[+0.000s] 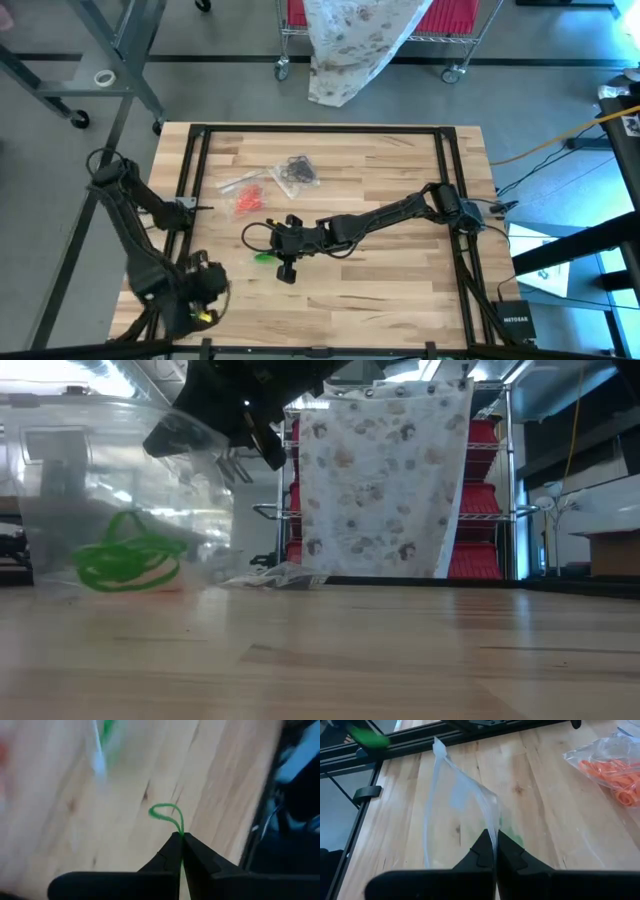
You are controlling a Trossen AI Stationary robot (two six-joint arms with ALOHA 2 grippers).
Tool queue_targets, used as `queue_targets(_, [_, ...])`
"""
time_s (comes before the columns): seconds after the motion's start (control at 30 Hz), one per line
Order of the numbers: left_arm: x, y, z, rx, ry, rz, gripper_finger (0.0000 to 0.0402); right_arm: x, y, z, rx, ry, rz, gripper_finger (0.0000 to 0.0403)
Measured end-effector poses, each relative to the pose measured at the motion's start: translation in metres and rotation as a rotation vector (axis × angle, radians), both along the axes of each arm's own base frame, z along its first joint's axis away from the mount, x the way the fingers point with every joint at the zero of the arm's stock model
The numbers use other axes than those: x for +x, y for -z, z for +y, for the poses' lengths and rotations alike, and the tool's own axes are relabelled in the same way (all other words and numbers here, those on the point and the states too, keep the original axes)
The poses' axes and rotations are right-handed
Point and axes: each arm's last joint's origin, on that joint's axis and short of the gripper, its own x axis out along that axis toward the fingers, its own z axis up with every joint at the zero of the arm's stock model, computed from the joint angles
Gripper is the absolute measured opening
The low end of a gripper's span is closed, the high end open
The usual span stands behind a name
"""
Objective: Sort rubber bands
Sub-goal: Put the green rubber band into the transparent zip bag
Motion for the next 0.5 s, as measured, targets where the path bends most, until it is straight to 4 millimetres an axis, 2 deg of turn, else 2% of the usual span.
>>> queue_targets(0.1, [-0.005,-0.025,0.006,0.027,0.001,-0.133,0.0005,0.0,0.0,0.0,-0.003,0.004,-0.003,0.0])
queue_targets(0.27, [-0.002,-0.047,0.024,0.167,-0.063,-0.413,0.0005,0.0,0.0,0.0,-0.004,0.005,-0.003,0.0])
queue_targets(0.4, [0.011,-0.05,0.037,0.283,-0.11,-0.487,0.0005,0.0,0.0,0.0,-0.005,0.006,-0.003,0.0])
queue_targets(0.5, [0.023,-0.042,0.045,0.322,-0.142,-0.476,0.0005,0.0,0.0,0.0,-0.005,0.005,-0.003,0.0])
